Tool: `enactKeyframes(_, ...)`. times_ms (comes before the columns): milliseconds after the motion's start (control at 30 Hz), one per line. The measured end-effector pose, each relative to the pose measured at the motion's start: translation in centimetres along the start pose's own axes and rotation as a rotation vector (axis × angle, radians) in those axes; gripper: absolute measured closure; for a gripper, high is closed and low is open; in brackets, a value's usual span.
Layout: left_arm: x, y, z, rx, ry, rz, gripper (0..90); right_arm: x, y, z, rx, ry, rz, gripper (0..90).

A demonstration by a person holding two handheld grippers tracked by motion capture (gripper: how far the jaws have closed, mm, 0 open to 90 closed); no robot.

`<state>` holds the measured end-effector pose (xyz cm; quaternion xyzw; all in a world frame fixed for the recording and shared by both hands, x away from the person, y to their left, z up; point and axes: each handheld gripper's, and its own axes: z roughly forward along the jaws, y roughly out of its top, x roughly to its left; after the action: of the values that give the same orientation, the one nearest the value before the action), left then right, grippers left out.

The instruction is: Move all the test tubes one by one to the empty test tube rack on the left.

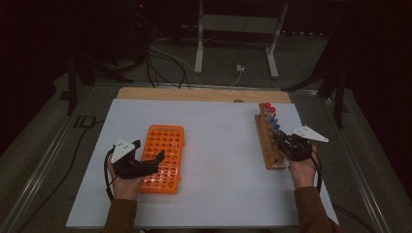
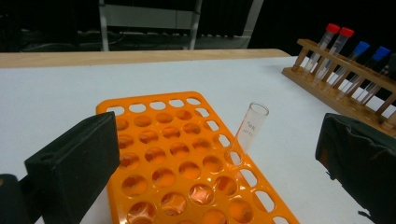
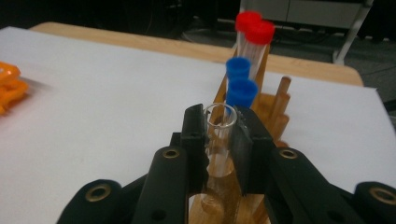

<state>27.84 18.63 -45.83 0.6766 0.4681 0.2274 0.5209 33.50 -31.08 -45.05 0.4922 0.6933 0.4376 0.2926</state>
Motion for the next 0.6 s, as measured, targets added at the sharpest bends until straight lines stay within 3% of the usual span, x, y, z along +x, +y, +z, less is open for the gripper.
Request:
enactKeyframes(300, -0.4, 0.1, 0.0, -0.006, 0.0, 0.028, 0.5, 0.2, 2.0, -2.2, -0.085, -0.002, -0.006, 76.6)
enactKeyframes(600, -1.1, 0.4, -0.1, -0.026, -0.004, 0.06, 0.5, 0.6, 2.7, -3.1, -0.117, 0.023, -0.002, 76.6)
